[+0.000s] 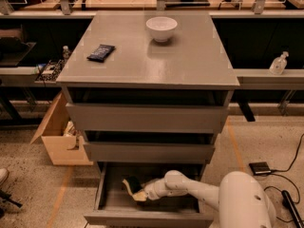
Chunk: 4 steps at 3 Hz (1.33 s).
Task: Place sponge into bottom drawer
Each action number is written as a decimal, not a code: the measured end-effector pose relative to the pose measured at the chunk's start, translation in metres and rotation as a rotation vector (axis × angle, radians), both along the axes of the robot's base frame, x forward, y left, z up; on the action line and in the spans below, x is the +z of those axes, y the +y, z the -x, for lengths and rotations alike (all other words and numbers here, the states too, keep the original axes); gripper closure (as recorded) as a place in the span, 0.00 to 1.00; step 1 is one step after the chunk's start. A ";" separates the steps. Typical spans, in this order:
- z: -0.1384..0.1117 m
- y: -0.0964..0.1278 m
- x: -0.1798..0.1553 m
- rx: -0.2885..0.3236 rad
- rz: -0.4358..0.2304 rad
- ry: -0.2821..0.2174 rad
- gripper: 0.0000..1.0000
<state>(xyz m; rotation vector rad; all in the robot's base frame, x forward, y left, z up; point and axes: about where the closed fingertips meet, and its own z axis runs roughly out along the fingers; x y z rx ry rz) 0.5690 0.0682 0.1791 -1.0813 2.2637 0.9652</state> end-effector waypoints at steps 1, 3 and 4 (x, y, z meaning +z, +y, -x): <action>0.002 0.002 -0.001 0.003 -0.001 0.002 0.36; 0.004 -0.006 0.009 -0.013 -0.019 -0.020 0.00; 0.006 -0.038 0.045 -0.084 -0.075 -0.106 0.00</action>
Offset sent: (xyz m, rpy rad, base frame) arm -0.0014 0.0017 -0.0008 0.0010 0.0021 0.0024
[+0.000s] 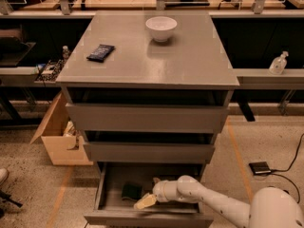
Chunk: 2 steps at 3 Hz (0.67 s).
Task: Place sponge into bottom drawer
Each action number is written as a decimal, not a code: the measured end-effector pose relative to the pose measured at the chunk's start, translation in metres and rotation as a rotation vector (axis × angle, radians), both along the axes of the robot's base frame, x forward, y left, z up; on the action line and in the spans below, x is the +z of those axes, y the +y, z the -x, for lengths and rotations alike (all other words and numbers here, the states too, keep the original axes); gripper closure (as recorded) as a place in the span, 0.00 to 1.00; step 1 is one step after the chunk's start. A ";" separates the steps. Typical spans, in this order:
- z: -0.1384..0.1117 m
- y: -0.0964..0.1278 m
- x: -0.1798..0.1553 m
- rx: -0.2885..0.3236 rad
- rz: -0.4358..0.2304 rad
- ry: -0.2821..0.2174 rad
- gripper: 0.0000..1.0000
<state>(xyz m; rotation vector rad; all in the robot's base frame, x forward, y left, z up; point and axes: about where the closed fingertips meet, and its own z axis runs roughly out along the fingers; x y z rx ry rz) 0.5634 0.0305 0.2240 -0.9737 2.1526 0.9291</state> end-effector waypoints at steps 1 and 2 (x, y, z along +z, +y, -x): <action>0.004 -0.041 0.028 -0.074 -0.037 -0.066 0.00; 0.002 -0.096 0.052 -0.171 -0.063 -0.112 0.00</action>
Offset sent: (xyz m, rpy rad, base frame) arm -0.0006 -0.1801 0.0830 0.0901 -0.1724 -0.3150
